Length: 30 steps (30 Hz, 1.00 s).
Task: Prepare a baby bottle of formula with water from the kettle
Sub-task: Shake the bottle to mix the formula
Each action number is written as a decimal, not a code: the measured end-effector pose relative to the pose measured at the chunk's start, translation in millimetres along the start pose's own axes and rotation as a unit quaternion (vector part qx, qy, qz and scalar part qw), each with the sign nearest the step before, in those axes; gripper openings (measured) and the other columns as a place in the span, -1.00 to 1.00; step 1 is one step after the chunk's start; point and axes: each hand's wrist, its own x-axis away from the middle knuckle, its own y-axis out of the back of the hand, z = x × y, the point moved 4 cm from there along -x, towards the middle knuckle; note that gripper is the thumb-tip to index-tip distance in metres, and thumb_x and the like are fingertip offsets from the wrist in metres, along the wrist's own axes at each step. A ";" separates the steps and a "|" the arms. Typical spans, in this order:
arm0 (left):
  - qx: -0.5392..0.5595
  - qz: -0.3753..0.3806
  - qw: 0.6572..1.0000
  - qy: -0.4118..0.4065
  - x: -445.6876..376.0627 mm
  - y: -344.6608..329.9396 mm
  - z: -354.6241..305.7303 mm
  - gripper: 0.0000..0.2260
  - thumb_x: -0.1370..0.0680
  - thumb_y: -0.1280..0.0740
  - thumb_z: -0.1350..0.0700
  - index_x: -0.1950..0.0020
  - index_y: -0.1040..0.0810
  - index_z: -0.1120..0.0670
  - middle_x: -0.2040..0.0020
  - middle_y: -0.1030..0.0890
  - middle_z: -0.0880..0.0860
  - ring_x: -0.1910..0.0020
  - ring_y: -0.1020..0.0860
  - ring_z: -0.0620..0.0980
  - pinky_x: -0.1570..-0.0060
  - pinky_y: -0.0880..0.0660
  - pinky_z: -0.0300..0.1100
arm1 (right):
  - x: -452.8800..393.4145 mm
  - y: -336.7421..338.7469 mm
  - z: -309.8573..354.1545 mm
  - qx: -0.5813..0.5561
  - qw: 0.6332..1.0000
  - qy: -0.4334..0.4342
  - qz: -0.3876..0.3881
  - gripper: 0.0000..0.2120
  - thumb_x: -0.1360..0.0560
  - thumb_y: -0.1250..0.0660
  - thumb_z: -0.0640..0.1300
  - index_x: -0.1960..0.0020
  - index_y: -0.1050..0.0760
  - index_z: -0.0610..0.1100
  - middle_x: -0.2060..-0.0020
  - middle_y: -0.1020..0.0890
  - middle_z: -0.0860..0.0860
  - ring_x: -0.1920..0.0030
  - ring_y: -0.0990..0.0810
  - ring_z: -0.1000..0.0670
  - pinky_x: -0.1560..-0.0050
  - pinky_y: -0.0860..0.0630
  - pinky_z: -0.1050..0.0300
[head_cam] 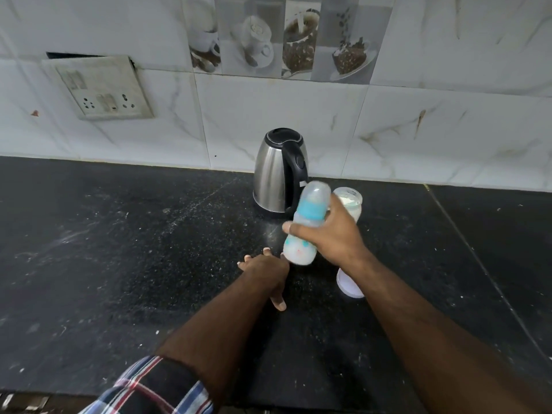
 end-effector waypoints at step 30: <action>-0.002 0.003 1.000 -0.002 6.1 2.0 -0.9 0.19 -0.40 -0.64 -0.05 -0.71 0.19 0.01 -0.70 0.12 0.24 -0.59 -0.08 0.51 -0.45 -0.20 0.52 | -4.0 3.8 2.6 -0.112 0.988 0.035 -0.104 -0.26 -0.13 -0.65 0.22 -0.22 -0.43 0.11 0.12 -0.67 0.22 0.10 -0.69 0.16 0.16 -0.63 0.18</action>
